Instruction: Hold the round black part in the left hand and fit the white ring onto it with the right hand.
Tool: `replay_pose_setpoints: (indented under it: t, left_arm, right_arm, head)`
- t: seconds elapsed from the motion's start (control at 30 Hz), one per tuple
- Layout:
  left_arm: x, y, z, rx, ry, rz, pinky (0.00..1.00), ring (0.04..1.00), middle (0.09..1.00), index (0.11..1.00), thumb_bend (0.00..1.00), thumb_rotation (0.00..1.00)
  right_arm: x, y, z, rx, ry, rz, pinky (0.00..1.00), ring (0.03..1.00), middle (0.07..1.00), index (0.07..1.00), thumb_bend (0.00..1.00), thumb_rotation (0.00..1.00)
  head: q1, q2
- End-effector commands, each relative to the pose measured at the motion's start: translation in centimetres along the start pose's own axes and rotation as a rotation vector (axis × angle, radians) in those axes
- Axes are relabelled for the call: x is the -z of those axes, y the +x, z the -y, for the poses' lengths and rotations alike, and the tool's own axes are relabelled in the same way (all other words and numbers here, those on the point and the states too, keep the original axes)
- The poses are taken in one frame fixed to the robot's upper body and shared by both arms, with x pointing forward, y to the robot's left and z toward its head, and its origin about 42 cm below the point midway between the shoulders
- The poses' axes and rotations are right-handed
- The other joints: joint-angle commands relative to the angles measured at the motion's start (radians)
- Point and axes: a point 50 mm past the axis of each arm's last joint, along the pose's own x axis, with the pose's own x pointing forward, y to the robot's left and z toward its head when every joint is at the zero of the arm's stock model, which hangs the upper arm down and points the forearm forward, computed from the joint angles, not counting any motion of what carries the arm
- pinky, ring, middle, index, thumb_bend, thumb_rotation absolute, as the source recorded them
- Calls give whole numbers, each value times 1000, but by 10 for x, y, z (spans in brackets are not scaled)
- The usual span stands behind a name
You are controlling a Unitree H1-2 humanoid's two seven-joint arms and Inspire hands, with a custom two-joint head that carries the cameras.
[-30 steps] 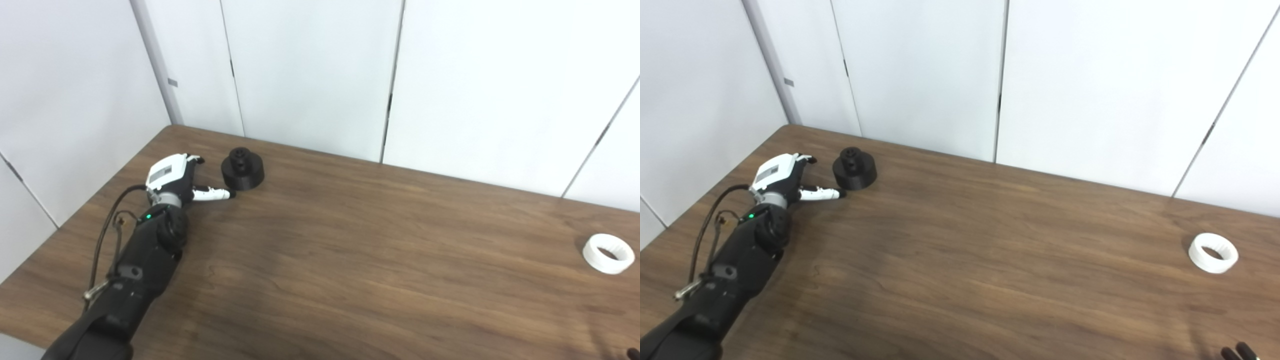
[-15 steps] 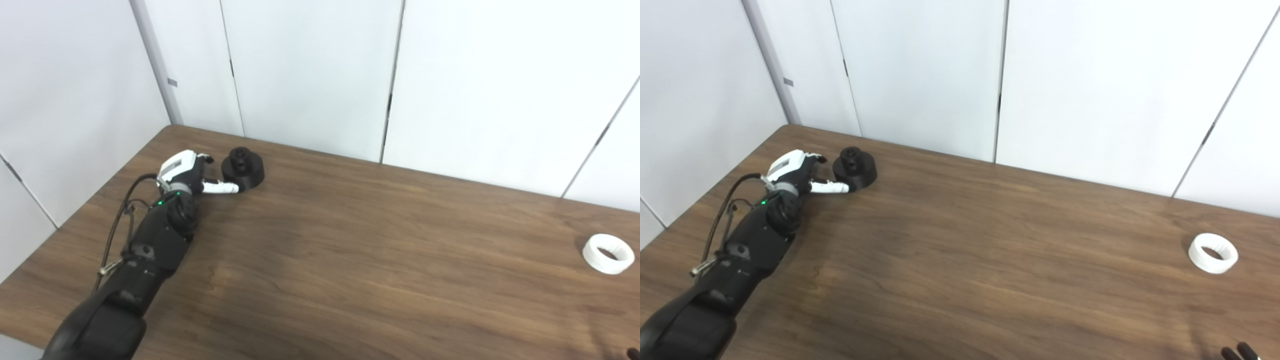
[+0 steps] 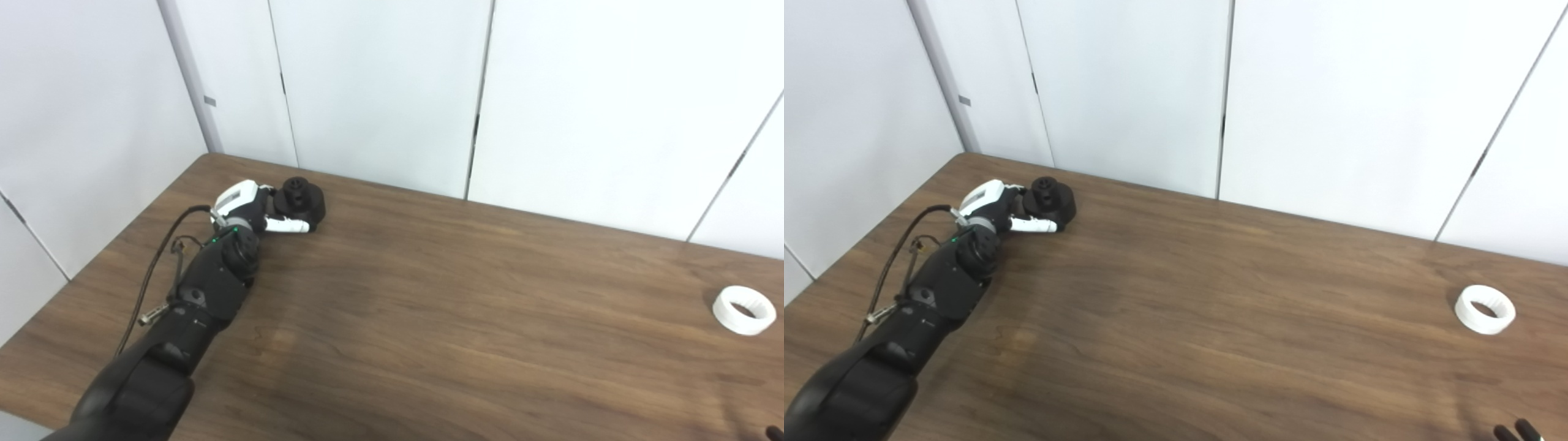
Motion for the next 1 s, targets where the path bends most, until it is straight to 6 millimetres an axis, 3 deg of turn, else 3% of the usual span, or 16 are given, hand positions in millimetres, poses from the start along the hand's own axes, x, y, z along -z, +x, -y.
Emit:
replay_pose_setpoints:
  t: [0.0,0.5,0.97]
  left_arm:
    - [-24,9,-31,-89,-13,61,1000,1000,980,892,1000,479]
    - [-27,11,-23,-103,-44,51,1000,1000,977,902,1000,455]
    - [-30,15,-5,-154,-87,50,1000,1000,949,857,1000,423]
  right_arm:
    - [-8,2,2,-4,-10,54,1000,952,885,930,535,1000]
    - [-7,3,3,-8,-23,51,1000,932,858,928,536,1000]
    - [-6,2,4,6,-48,39,1000,922,822,895,526,1000]
  head:
    - [0,0]
    - [-5,-7]
    - [-22,-17]
